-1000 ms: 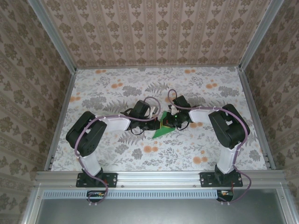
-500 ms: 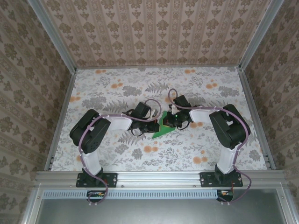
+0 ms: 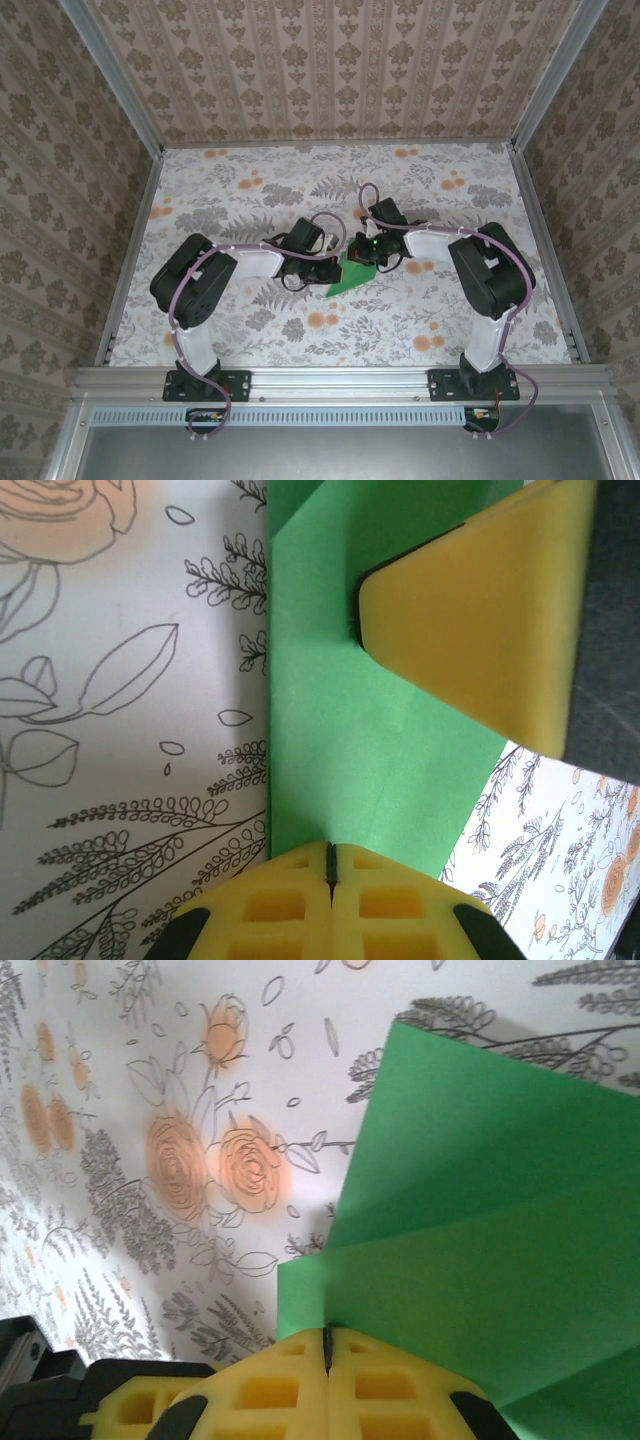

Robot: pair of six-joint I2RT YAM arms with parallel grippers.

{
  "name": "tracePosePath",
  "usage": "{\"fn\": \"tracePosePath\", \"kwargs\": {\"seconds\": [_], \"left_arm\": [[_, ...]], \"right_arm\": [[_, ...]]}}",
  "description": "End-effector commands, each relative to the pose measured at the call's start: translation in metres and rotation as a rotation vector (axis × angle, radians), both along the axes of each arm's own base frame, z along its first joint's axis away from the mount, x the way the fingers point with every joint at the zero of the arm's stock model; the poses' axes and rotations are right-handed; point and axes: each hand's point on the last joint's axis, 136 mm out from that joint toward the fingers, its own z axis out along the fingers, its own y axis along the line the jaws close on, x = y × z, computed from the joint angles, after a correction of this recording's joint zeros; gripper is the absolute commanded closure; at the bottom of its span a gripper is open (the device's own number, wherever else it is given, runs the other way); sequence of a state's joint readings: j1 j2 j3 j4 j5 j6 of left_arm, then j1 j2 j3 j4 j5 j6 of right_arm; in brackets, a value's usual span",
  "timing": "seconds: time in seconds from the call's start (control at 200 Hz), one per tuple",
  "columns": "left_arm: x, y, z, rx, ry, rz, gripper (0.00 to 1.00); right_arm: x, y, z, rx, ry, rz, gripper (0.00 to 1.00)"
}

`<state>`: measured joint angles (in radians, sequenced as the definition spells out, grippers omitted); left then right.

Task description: Fold a paper plane with a square sheet of paper (pick it up from the middle)

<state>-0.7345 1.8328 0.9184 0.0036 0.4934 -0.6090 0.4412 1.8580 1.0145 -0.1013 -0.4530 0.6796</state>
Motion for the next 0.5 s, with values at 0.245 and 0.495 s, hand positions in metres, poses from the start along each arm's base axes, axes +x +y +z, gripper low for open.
{"fn": "tracePosePath", "kwargs": {"seconds": [0.245, 0.495], "left_arm": [[-0.017, 0.013, -0.025, 0.081, 0.062, -0.001, 1.00], [-0.019, 0.015, -0.028, 0.080, 0.070, 0.005, 1.00]], "right_arm": [[-0.004, -0.036, -0.024, -0.042, 0.032, -0.066, 0.98], [0.000, -0.057, -0.029, -0.033, 0.032, -0.110, 0.98]]}}
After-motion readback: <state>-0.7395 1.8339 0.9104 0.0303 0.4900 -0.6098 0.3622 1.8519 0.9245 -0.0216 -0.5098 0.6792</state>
